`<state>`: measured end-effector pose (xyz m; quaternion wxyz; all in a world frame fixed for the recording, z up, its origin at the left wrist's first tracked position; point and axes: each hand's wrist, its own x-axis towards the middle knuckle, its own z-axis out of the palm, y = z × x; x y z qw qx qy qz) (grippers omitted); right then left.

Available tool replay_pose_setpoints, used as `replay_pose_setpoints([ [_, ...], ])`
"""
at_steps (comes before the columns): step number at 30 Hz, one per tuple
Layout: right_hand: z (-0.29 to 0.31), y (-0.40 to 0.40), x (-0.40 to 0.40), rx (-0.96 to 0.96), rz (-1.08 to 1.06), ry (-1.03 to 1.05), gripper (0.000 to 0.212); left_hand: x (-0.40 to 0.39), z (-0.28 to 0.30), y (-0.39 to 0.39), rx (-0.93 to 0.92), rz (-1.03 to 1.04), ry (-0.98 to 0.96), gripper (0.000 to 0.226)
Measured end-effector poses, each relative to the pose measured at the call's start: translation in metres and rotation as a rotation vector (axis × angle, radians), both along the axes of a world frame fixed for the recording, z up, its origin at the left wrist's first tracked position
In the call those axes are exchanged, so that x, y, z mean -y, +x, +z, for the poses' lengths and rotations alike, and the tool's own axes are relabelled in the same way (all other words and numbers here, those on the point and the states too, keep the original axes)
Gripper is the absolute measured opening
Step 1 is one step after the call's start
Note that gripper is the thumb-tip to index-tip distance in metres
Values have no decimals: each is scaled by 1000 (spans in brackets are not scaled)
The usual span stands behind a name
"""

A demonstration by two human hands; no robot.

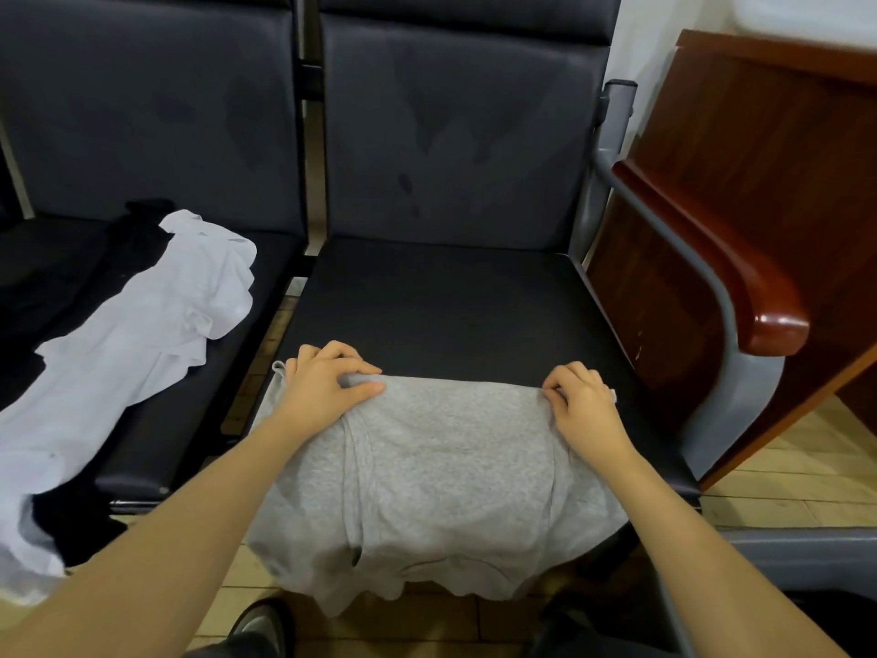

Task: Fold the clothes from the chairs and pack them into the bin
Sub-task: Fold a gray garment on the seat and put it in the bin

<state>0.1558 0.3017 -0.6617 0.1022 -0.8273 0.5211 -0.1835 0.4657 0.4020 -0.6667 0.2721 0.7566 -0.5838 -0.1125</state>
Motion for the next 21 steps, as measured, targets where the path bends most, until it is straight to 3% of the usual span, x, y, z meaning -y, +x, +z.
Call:
replay_pose_setpoints([
  [5, 6, 0, -3, -26, -28, 85, 11, -3, 2, -8, -72, 60, -36, 2],
  [8, 8, -4, -1, -93, 5, 34, 8, -4, 2, -9, -89, 88, -57, 3],
  [11, 12, 1, 4, 22, -30, -77, 8, -1, 7, -5, -122, 121, -108, 3],
  [14, 18, 10, 12, 65, -55, -209, 6, 10, 17, -3, -49, 136, -127, 8],
  [21, 49, 37, 56, 55, -84, -264, 10, 61, 51, 3, 102, 184, -190, 14],
])
